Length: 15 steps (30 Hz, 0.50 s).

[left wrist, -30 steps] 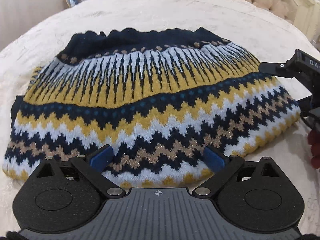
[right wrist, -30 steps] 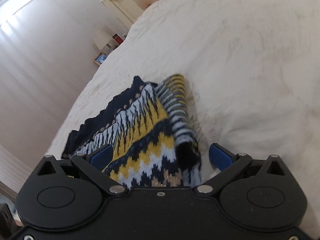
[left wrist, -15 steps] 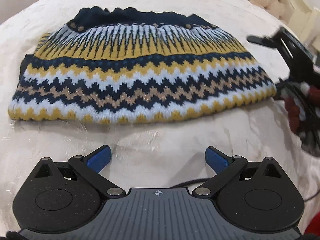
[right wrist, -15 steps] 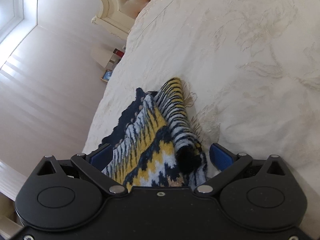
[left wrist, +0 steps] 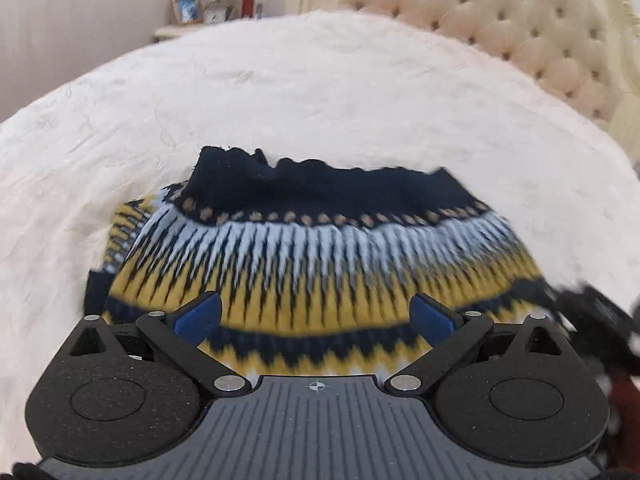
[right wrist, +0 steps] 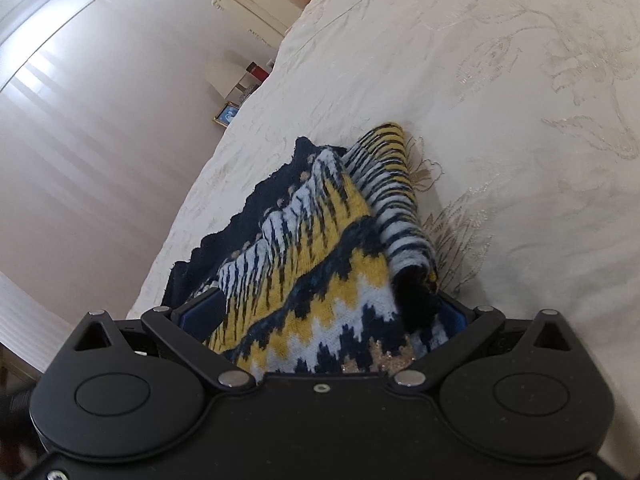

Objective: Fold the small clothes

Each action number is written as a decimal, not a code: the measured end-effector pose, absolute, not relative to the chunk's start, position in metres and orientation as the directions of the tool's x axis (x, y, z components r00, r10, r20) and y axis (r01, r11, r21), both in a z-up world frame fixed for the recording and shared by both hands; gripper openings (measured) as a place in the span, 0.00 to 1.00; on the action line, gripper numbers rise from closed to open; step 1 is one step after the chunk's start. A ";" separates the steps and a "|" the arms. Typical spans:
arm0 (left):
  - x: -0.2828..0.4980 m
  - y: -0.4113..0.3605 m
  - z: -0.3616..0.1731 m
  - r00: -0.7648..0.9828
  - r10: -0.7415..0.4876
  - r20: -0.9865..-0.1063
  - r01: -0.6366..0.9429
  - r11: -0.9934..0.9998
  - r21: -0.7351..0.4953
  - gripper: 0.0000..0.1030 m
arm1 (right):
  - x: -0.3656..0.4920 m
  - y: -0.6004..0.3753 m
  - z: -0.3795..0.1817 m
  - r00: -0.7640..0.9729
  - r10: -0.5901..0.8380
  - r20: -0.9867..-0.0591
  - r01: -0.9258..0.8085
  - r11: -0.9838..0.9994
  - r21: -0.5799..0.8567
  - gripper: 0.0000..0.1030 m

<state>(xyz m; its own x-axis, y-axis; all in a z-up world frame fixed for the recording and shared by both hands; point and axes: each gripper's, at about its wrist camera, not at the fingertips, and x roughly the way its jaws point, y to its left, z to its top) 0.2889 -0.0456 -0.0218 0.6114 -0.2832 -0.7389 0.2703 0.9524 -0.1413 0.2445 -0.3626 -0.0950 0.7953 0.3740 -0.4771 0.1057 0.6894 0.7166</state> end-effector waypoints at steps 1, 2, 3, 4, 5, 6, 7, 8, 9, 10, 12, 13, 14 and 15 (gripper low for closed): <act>0.299 -0.049 -0.026 0.600 -0.267 -0.754 0.260 0.957 -0.132 0.98 | 0.244 -0.363 -0.095 0.795 0.376 -0.476 0.105 0.688 0.718 1.00; 0.309 -0.053 -0.031 0.592 -0.256 -0.764 0.258 0.958 -0.121 0.98 | 0.243 -0.364 -0.095 0.795 0.379 -0.474 0.104 0.685 0.721 1.00; 0.316 -0.054 -0.037 0.590 -0.239 -0.771 0.254 0.962 -0.104 0.98 | 0.243 -0.365 -0.095 0.794 0.382 -0.473 0.103 0.682 0.724 1.00; 0.322 -0.056 -0.044 0.592 -0.212 -0.777 0.245 0.966 -0.078 0.98 | 0.242 -0.366 -0.095 0.794 0.384 -0.471 0.101 0.680 0.726 1.00; 0.329 -0.058 -0.051 0.588 -0.197 -0.785 0.242 0.968 -0.062 0.98 | 0.243 -0.366 -0.095 0.794 0.387 -0.469 0.099 0.679 0.727 1.00; 0.336 -0.060 -0.058 0.575 -0.186 -0.797 0.238 0.970 -0.054 0.98 | 0.244 -0.366 -0.095 0.794 0.389 -0.468 0.098 0.678 0.728 1.00; 0.342 -0.061 -0.067 0.557 -0.171 -0.813 0.224 0.973 -0.051 0.98 | 0.243 -0.367 -0.095 0.794 0.390 -0.466 0.096 0.676 0.730 1.00; 0.347 -0.060 -0.074 0.543 -0.162 -0.824 0.213 0.976 -0.051 0.99 | 0.244 -0.368 -0.096 0.795 0.391 -0.463 0.095 0.675 0.732 1.00; 0.350 -0.060 -0.080 0.537 -0.157 -0.829 0.208 0.977 -0.050 1.00 | 0.244 -0.369 -0.096 0.797 0.393 -0.459 0.091 0.673 0.734 1.00; 0.351 -0.061 -0.084 0.537 -0.152 -0.830 0.205 0.978 -0.046 1.00 | 0.244 -0.370 -0.097 0.798 0.394 -0.455 0.087 0.672 0.735 1.00; 0.353 -0.064 -0.087 0.533 -0.129 -0.836 0.206 0.978 -0.020 1.00 | 0.245 -0.372 -0.097 0.803 0.396 -0.445 0.081 0.667 0.740 1.00; 0.353 -0.067 -0.087 0.530 -0.116 -0.840 0.207 0.978 -0.004 1.00 | 0.245 -0.373 -0.098 0.808 0.396 -0.436 0.078 0.662 0.746 1.00; 0.353 -0.068 -0.088 0.528 -0.108 -0.842 0.205 0.979 0.003 1.00 | 0.245 -0.375 -0.099 0.814 0.396 -0.426 0.075 0.655 0.752 1.00; 0.353 -0.068 -0.089 0.527 -0.104 -0.844 0.205 0.979 0.007 1.00 | 0.245 -0.375 -0.099 0.819 0.396 -0.416 0.071 0.649 0.758 1.00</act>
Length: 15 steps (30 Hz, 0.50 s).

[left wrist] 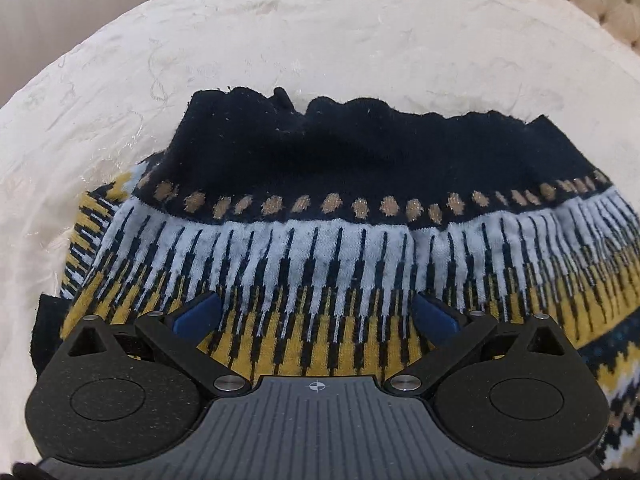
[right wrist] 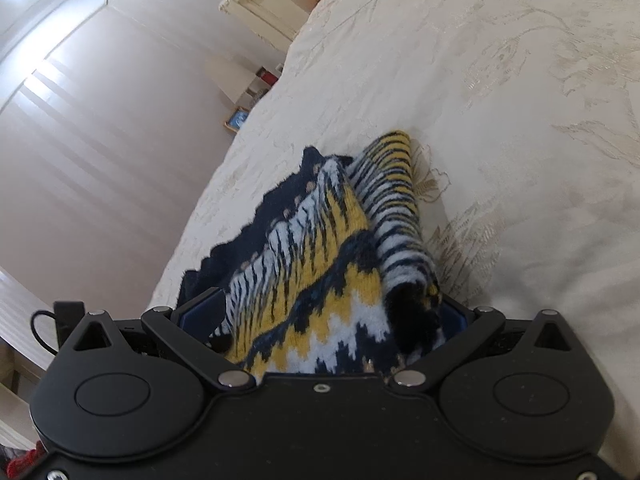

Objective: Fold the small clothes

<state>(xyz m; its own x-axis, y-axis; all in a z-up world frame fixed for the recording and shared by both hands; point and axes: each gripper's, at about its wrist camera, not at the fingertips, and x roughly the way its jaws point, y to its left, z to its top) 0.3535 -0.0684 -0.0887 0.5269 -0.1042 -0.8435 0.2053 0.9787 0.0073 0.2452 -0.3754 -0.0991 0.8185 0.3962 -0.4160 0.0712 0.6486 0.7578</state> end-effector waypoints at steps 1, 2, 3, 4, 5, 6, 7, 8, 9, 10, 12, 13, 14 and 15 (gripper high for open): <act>0.353 -0.068 -0.090 0.527 -0.105 -0.843 0.204 0.979 0.006 1.00 | 0.245 -0.376 -0.099 0.822 0.397 -0.407 0.066 0.645 0.761 1.00; 0.353 -0.067 -0.090 0.529 -0.107 -0.842 0.201 0.980 0.001 1.00 | 0.244 -0.376 -0.099 0.824 0.400 -0.401 0.056 0.646 0.761 1.00; 0.351 -0.066 -0.091 0.533 -0.109 -0.839 0.201 0.980 0.000 1.00 | 0.244 -0.375 -0.098 0.825 0.402 -0.397 0.046 0.653 0.756 0.96; 0.350 -0.066 -0.091 0.536 -0.109 -0.837 0.203 0.979 0.003 1.00 | 0.244 -0.375 -0.098 0.826 0.399 -0.399 0.041 0.662 0.748 0.71; 0.349 -0.065 -0.092 0.537 -0.108 -0.837 0.203 0.979 0.004 1.00 | 0.245 -0.375 -0.100 0.819 0.402 -0.411 0.053 0.659 0.751 0.29; 0.350 -0.067 -0.092 0.535 -0.106 -0.838 0.204 0.979 0.006 1.00 | 0.246 -0.377 -0.105 0.808 0.421 -0.412 0.069 0.627 0.776 0.32; 0.350 -0.067 -0.092 0.532 -0.107 -0.840 0.204 0.979 0.005 1.00 | 0.247 -0.376 -0.110 0.807 0.423 -0.412 0.088 0.604 0.792 0.31; 0.350 -0.066 -0.091 0.527 -0.109 -0.843 0.206 0.978 0.002 1.00 | 0.246 -0.376 -0.111 0.808 0.414 -0.419 0.103 0.601 0.793 0.31; 0.351 -0.067 -0.088 0.524 -0.113 -0.845 0.210 0.978 -0.001 1.00 | 0.246 -0.375 -0.109 0.809 0.411 -0.420 0.099 0.609 0.787 0.31; 0.352 -0.067 -0.084 0.521 -0.122 -0.845 0.213 0.977 -0.009 1.00 | 0.245 -0.374 -0.106 0.812 0.404 -0.422 0.095 0.621 0.778 0.30; 0.348 -0.060 -0.077 0.522 -0.149 -0.840 0.216 0.976 -0.039 0.99 | 0.244 -0.370 -0.100 0.817 0.395 -0.420 0.078 0.645 0.760 0.30; 0.344 -0.054 -0.072 0.522 -0.165 -0.837 0.212 0.975 -0.060 0.98 | 0.243 -0.368 -0.098 0.819 0.392 -0.419 0.072 0.655 0.753 0.30; 0.338 -0.046 -0.068 0.526 -0.185 -0.830 0.206 0.975 -0.087 0.98 | 0.243 -0.367 -0.097 0.821 0.387 -0.420 0.072 0.660 0.748 0.30; 0.331 -0.036 -0.064 0.532 -0.203 -0.822 0.200 0.974 -0.111 0.98 | 0.243 -0.366 -0.097 0.822 0.384 -0.421 0.074 0.662 0.746 0.30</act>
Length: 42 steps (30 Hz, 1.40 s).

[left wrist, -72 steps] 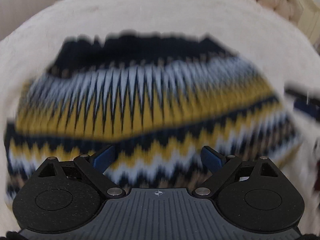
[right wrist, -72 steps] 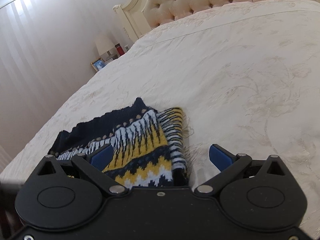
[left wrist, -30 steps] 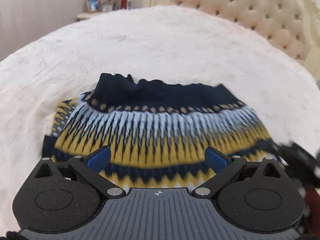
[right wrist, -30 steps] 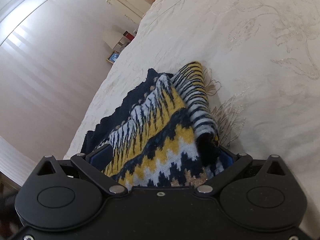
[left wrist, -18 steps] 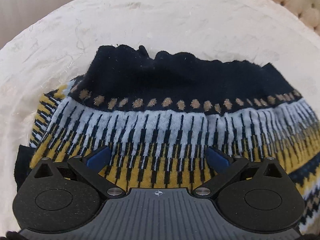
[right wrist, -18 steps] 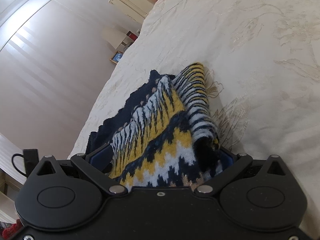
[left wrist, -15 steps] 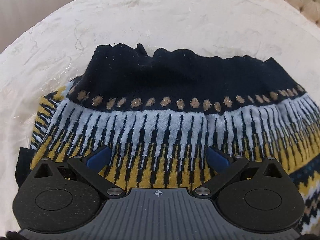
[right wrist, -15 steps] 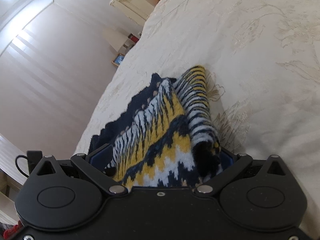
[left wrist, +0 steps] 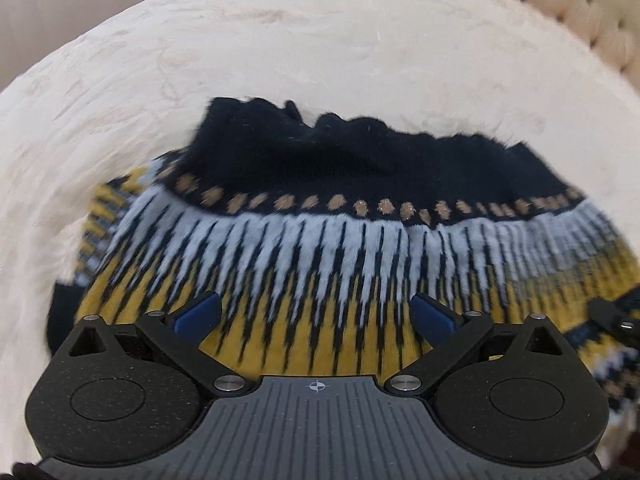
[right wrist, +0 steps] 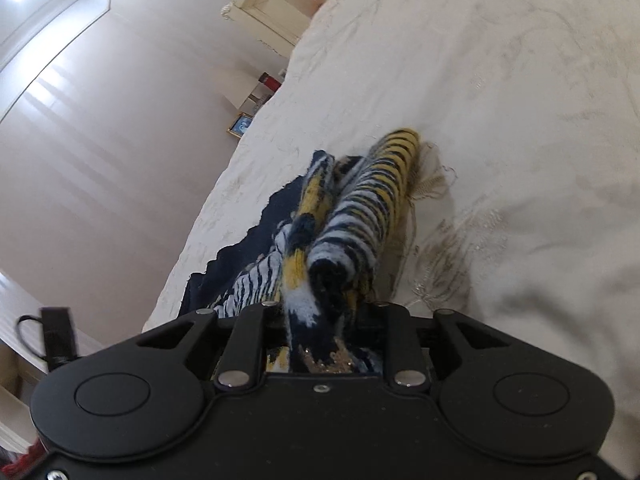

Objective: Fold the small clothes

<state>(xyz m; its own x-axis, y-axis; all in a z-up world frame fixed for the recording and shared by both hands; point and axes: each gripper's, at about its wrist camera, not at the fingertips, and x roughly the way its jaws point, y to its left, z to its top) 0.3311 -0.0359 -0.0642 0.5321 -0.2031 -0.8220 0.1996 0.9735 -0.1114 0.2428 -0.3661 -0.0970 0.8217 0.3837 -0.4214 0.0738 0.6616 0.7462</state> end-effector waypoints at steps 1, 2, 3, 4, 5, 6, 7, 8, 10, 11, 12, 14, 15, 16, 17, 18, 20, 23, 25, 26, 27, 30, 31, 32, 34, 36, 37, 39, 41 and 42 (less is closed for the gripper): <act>0.324 -0.027 -0.061 0.542 -0.214 -0.813 0.190 0.973 -0.129 0.98 | 0.243 -0.366 -0.097 0.822 0.382 -0.422 0.076 0.661 0.746 0.31; 0.316 -0.016 -0.058 0.554 -0.216 -0.804 0.176 0.974 -0.141 0.98 | 0.242 -0.366 -0.098 0.823 0.380 -0.422 0.078 0.661 0.747 0.31; 0.310 -0.006 -0.056 0.567 -0.210 -0.796 0.160 0.977 -0.144 0.98 | 0.241 -0.366 -0.098 0.824 0.377 -0.423 0.081 0.660 0.747 0.31; 0.303 0.004 -0.054 0.581 -0.198 -0.789 0.144 0.980 -0.139 0.98 | 0.240 -0.365 -0.097 0.825 0.374 -0.424 0.082 0.662 0.745 0.31; 0.298 0.014 -0.053 0.593 -0.182 -0.784 0.131 0.983 -0.130 0.98 | 0.239 -0.364 -0.095 0.824 0.369 -0.429 0.084 0.670 0.737 0.31; 0.295 0.025 -0.053 0.603 -0.167 -0.780 0.120 0.986 -0.118 0.98 | 0.238 -0.362 -0.093 0.824 0.362 -0.435 0.084 0.681 0.728 0.31; 0.292 0.037 -0.055 0.610 -0.149 -0.778 0.109 0.989 -0.104 0.98 | 0.237 -0.360 -0.092 0.825 0.356 -0.439 0.083 0.691 0.718 0.31; 0.290 0.044 -0.057 0.607 -0.138 -0.783 0.102 0.990 -0.096 0.98 | 0.237 -0.358 -0.090 0.826 0.351 -0.442 0.081 0.701 0.708 0.31; 0.292 0.054 -0.068 0.587 -0.118 -0.801 0.070 0.993 -0.096 0.98 | 0.237 -0.355 -0.088 0.826 0.340 -0.450 0.084 0.716 0.694 0.31; 0.294 0.059 -0.075 0.567 -0.117 -0.815 0.054 0.993 -0.105 0.99 | 0.238 -0.355 -0.088 0.824 0.335 -0.456 0.089 0.719 0.690 0.31; 0.297 0.065 -0.084 0.545 -0.142 -0.826 0.047 0.989 -0.139 1.00 | 0.239 -0.354 -0.088 0.823 0.330 -0.463 0.093 0.725 0.683 0.30; 0.298 0.075 -0.092 0.549 -0.186 -0.815 0.031 0.979 -0.203 1.00 | 0.238 -0.351 -0.085 0.816 0.311 -0.486 0.093 0.760 0.643 0.30; 0.298 0.075 -0.091 0.551 -0.187 -0.813 0.037 0.979 -0.200 1.00 | 0.239 -0.350 -0.084 0.812 0.307 -0.496 0.095 0.770 0.631 0.30; 0.298 0.074 -0.090 0.553 -0.186 -0.812 0.042 0.980 -0.195 1.00 | 0.239 -0.349 -0.082 0.807 0.304 -0.506 0.105 0.770 0.629 0.30; 0.298 0.075 -0.088 0.556 -0.188 -0.809 0.046 0.979 -0.196 0.99 | 0.240 -0.349 -0.080 0.802 0.299 -0.517 0.117 0.770 0.627 0.30; 0.296 0.077 -0.085 0.561 -0.198 -0.804 0.049 0.977 -0.207 0.99 | 0.241 -0.348 -0.076 0.796 0.291 -0.531 0.128 0.775 0.618 0.30; 0.288 0.084 -0.078 0.578 -0.219 -0.786 0.040 0.970 -0.241 0.99 | 0.246 -0.340 -0.061 0.785 0.272 -0.557 0.128 0.808 0.575 0.30; 0.268 0.102 -0.067 0.612 -0.236 -0.755 0.026 0.960 -0.279 0.99 | 0.257 -0.318 -0.028 0.777 0.250 -0.577 0.082 0.869 0.487 0.30; 0.255 0.113 -0.062 0.623 -0.234 -0.746 0.029 0.960 -0.277 0.99 | 0.265 -0.298 -0.004 0.777 0.246 -0.580 0.041 0.899 0.437 0.30; 0.250 0.118 -0.060 0.625 -0.234 -0.745 0.033 0.961 -0.274 0.99 | 0.270 -0.286 0.008 0.775 0.243 -0.583 0.021 0.913 0.408 0.30; 0.244 0.123 -0.058 0.625 -0.235 -0.745 0.036 0.961 -0.273 0.99 | 0.274 -0.272 0.020 0.775 0.241 -0.584 -0.001 0.925 0.381 0.30; 0.228 0.137 -0.056 0.618 -0.254 -0.744 0.045 0.956 -0.290 0.99 | 0.288 -0.227 0.045 0.769 0.260 -0.583 -0.072 0.943 0.325 0.30; 0.222 0.143 -0.055 0.616 -0.263 -0.743 0.046 0.953 -0.299 0.99 | 0.293 -0.211 0.050 0.766 0.268 -0.584 -0.093 0.946 0.312 0.30; 0.216 0.147 -0.054 0.616 -0.267 -0.741 0.047 0.951 -0.304 0.99 | 0.297 -0.194 0.054 0.762 0.276 -0.586 -0.115 0.948 0.297 0.30; 0.208 0.156 -0.055 0.616 -0.273 -0.739 0.046 0.949 -0.312 0.99 | 0.306 -0.158 0.055 0.748 0.295 -0.595 -0.159 0.949 0.271 0.30; 0.199 0.166 -0.054 0.617 -0.276 -0.737 0.036 0.946 -0.323 0.99 | 0.313 -0.121 0.047 0.722 0.308 -0.619 -0.202 0.950 0.237 0.30; 0.195 0.171 -0.055 0.616 -0.277 -0.738 0.030 0.944 -0.330 0.99 | 0.316 -0.104 0.040 0.707 0.306 -0.638 -0.221 0.952 0.212 0.30; 0.188 0.180 -0.058 0.612 -0.279 -0.740 0.019 0.941 -0.339 0.99 | 0.320 -0.071 0.021 0.677 0.286 -0.678 -0.251 0.956 0.153 0.30; 0.181 0.188 -0.059 0.611 -0.278 -0.741 0.011 0.939 -0.343 0.99 | 0.324 -0.043 -0.002 0.646 0.254 -0.720 -0.272 0.958 0.094 0.31; 0.179 0.192 -0.060 0.612 -0.277 -0.741 0.006 0.938 -0.346 0.99 | 0.326 -0.032 -0.013 0.641 0.231 -0.732 -0.275 0.959 0.062 0.32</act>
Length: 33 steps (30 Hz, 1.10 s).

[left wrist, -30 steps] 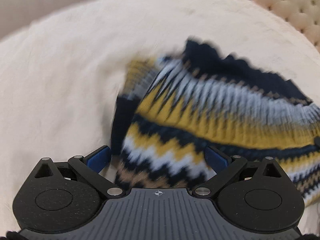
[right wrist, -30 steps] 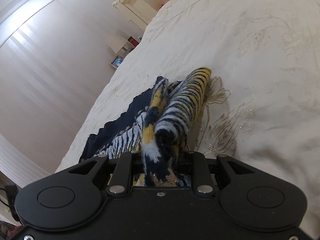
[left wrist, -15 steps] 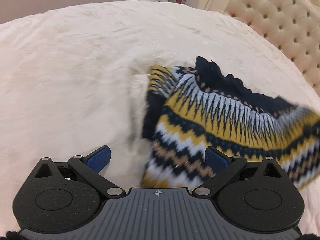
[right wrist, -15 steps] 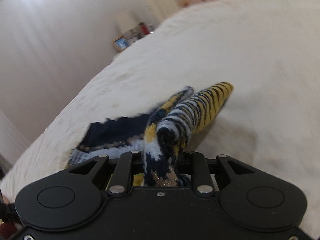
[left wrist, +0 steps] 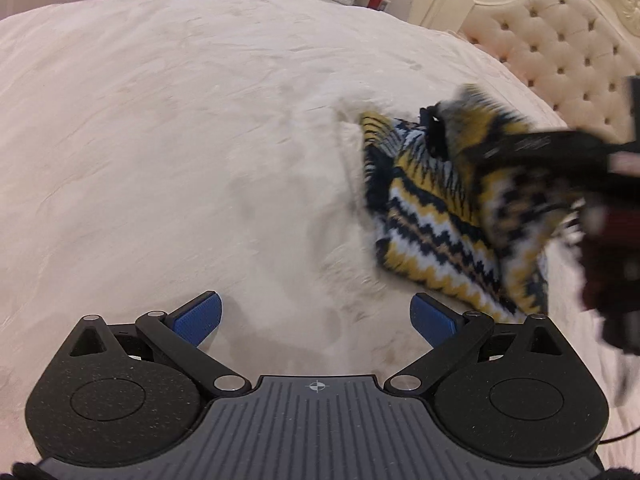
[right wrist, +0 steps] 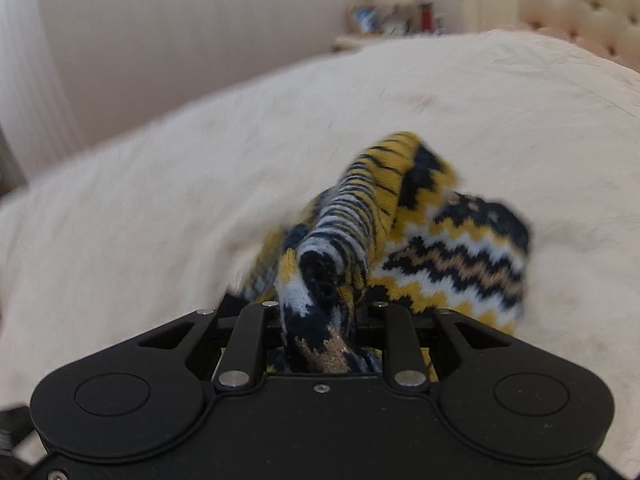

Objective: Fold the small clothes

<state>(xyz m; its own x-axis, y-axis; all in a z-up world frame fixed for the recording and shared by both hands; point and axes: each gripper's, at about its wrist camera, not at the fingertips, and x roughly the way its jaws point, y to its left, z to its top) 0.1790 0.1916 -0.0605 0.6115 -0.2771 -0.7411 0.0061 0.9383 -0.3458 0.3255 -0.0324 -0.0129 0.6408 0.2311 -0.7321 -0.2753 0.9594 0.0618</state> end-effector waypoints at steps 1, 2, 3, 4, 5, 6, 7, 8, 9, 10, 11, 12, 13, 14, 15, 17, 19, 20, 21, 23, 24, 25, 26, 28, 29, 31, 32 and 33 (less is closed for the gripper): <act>0.176 0.195 -0.062 0.610 -0.278 -0.742 0.002 0.937 -0.349 0.99 | 0.326 -0.026 -0.021 0.638 0.220 -0.738 -0.281 0.959 0.043 0.35; 0.175 0.199 -0.063 0.609 -0.279 -0.742 -0.002 0.935 -0.354 0.99 | 0.326 -0.022 -0.029 0.634 0.222 -0.741 -0.294 0.955 0.035 0.41; 0.173 0.201 -0.064 0.609 -0.280 -0.742 -0.006 0.934 -0.358 0.99 | 0.324 -0.021 -0.031 0.641 0.238 -0.730 -0.307 0.951 0.040 0.45; 0.172 0.204 -0.065 0.609 -0.280 -0.742 -0.009 0.933 -0.360 0.99 | 0.321 -0.026 -0.030 0.650 0.274 -0.709 -0.322 0.944 0.069 0.51; 0.171 0.207 -0.066 0.608 -0.280 -0.743 -0.013 0.932 -0.361 0.99 | 0.317 -0.031 -0.027 0.655 0.308 -0.690 -0.328 0.939 0.108 0.54; 0.171 0.209 -0.067 0.607 -0.278 -0.745 -0.017 0.932 -0.362 0.99 | 0.314 -0.036 -0.024 0.659 0.344 -0.669 -0.328 0.932 0.156 0.55; 0.172 0.211 -0.068 0.605 -0.276 -0.747 -0.022 0.932 -0.362 0.99 | 0.312 -0.045 -0.020 0.666 0.378 -0.643 -0.327 0.923 0.205 0.56; 0.174 0.212 -0.068 0.604 -0.277 -0.747 -0.024 0.931 -0.365 0.99 | 0.309 -0.055 -0.015 0.676 0.404 -0.616 -0.324 0.914 0.244 0.56; 0.175 0.212 -0.068 0.603 -0.279 -0.747 -0.025 0.930 -0.368 0.99 | 0.304 -0.065 -0.010 0.689 0.422 -0.589 -0.326 0.907 0.269 0.57; 0.177 0.211 -0.066 0.604 -0.279 -0.747 -0.023 0.930 -0.367 0.99 | 0.299 -0.073 -0.004 0.702 0.438 -0.562 -0.333 0.899 0.284 0.59; 0.178 0.210 -0.065 0.606 -0.278 -0.746 -0.018 0.932 -0.362 0.99 | 0.293 -0.082 0.000 0.716 0.445 -0.538 -0.339 0.895 0.289 0.62; 0.179 0.210 -0.063 0.608 -0.277 -0.744 -0.011 0.934 -0.356 0.99 | 0.290 -0.088 0.005 0.729 0.446 -0.519 -0.340 0.894 0.291 0.63; 0.180 0.208 -0.061 0.609 -0.275 -0.743 -0.005 0.936 -0.351 0.99 | 0.285 -0.095 0.008 0.740 0.443 -0.506 -0.337 0.895 0.291 0.63; 0.182 0.207 -0.059 0.611 -0.274 -0.742 0.000 0.938 -0.347 0.99 | 0.282 -0.100 0.011 0.748 0.435 -0.501 -0.328 0.899 0.290 0.63; 0.184 0.206 -0.056 0.614 -0.275 -0.740 0.006 0.939 -0.344 0.99 | 0.278 -0.108 0.012 0.755 0.425 -0.500 -0.319 0.903 0.286 0.63; 0.187 0.202 -0.050 0.622 -0.276 -0.733 0.019 0.941 -0.338 0.99 | 0.274 -0.123 0.012 0.766 0.382 -0.517 -0.286 0.923 0.258 0.63; 0.192 0.195 -0.043 0.634 -0.275 -0.723 0.036 0.944 -0.328 0.99 | 0.279 -0.129 0.007 0.760 0.345 -0.550 -0.250 0.937 0.242 0.63; 0.194 0.192 -0.040 0.640 -0.278 -0.716 0.044 0.944 -0.327 0.99 | 0.279 -0.134 0.003 0.757 0.334 -0.562 -0.233 0.941 0.246 0.63; 0.197 0.188 -0.036 0.648 -0.286 -0.706 0.057 0.942 -0.330 0.99 | 0.275 -0.139 -0.001 0.756 0.324 -0.569 -0.216 0.944 0.250 0.63; 0.205 0.177 -0.029 0.660 -0.305 -0.686 0.073 0.936 -0.345 0.99 | 0.274 -0.149 -0.008 0.756 0.301 -0.581 -0.184 0.950 0.252 0.63; 0.210 0.170 -0.025 0.666 -0.315 -0.676 0.084 0.932 -0.352 0.99 | 0.274 -0.153 -0.011 0.756 0.294 -0.585 -0.173 0.951 0.255 0.63; 0.215 0.164 -0.021 0.670 -0.321 -0.669 0.095 0.931 -0.351 0.99 | 0.274 -0.158 -0.014 0.756 0.288 -0.588 -0.161 0.952 0.260 0.63; 0.221 0.154 -0.017 0.674 -0.325 -0.664 0.112 0.933 -0.343 0.99 | 0.275 -0.162 -0.017 0.756 0.285 -0.589 -0.150 0.952 0.268 0.63; 0.237 0.134 -0.012 0.683 -0.314 -0.659 0.138 0.942 -0.306 0.99 | 0.275 -0.169 -0.021 0.756 0.285 -0.589 -0.136 0.949 0.284 0.63; 0.244 0.125 -0.012 0.685 -0.305 -0.662 0.141 0.947 -0.290 0.99 | 0.272 -0.173 -0.022 0.758 0.285 -0.587 -0.134 0.948 0.288 0.63; 0.262 0.106 -0.014 0.683 -0.297 -0.667 0.152 0.951 -0.268 0.99 | 0.271 -0.177 -0.026 0.756 0.285 -0.589 -0.134 0.948 0.287 0.63; 0.271 0.097 -0.016 0.683 -0.291 -0.670 0.157 0.954 -0.255 0.99 | 0.271 -0.179 -0.028 0.753 0.287 -0.592 -0.137 0.948 0.286 0.63; 0.280 0.088 -0.018 0.687 -0.274 -0.674 0.154 0.960 -0.233 0.99 | 0.271 -0.180 -0.030 0.750 0.288 -0.595 -0.140 0.949 0.282 0.63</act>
<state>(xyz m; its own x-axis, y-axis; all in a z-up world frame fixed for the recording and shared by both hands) 0.2799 0.0879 -0.0184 0.6865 -0.2737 -0.6736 0.1543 0.9602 -0.2330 0.2711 -0.1798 -0.0305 0.7501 0.2877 -0.5955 -0.1404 0.9491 0.2818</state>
